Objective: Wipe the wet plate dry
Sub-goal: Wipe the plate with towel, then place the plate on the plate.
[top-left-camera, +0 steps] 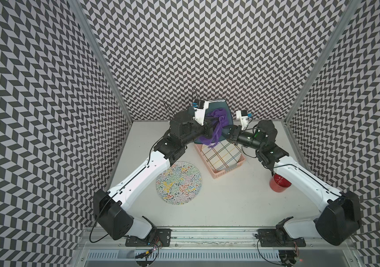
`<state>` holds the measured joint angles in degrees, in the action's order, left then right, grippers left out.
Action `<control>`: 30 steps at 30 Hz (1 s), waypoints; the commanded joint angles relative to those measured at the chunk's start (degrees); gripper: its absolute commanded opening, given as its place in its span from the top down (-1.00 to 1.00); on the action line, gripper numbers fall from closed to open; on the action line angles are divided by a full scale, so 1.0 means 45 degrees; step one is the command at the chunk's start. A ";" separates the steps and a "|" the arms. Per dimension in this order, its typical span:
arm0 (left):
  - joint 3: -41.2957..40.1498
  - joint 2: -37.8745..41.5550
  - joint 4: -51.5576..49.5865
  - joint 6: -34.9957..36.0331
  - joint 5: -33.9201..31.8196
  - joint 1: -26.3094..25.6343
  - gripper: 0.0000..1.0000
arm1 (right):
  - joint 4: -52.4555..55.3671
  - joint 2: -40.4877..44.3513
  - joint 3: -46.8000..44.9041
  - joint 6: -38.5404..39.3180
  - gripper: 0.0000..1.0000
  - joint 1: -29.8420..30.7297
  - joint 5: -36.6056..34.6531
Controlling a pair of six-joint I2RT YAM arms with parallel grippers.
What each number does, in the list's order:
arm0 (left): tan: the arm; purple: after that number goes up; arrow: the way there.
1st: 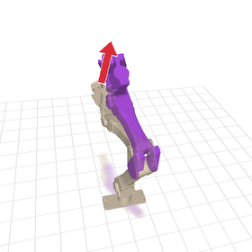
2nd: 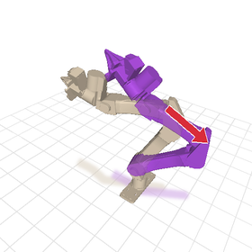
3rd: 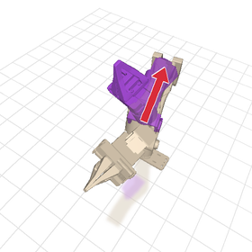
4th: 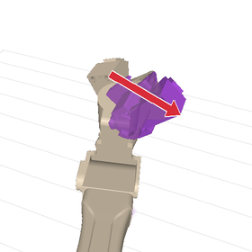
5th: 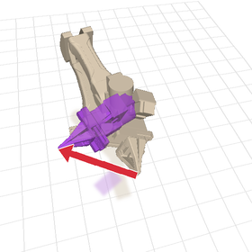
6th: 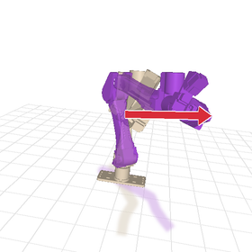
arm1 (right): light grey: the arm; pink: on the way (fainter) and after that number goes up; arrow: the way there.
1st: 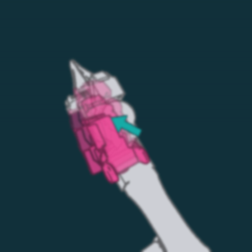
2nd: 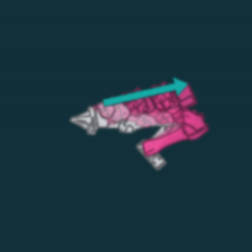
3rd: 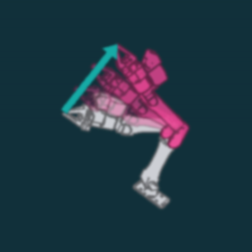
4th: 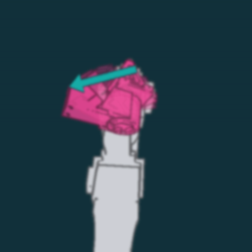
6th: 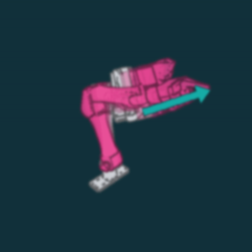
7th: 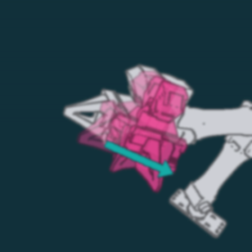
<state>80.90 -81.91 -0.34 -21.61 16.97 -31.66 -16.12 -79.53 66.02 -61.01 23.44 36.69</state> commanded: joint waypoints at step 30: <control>0.0262 0.3046 -0.0765 -0.1782 -0.0197 0.1822 1.00 | 0.5429 -0.7071 0.3964 0.8219 1.00 0.5313 0.1187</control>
<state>82.00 -68.75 -2.28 -31.59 17.12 -23.22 13.15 -110.83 79.83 -28.27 47.40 37.74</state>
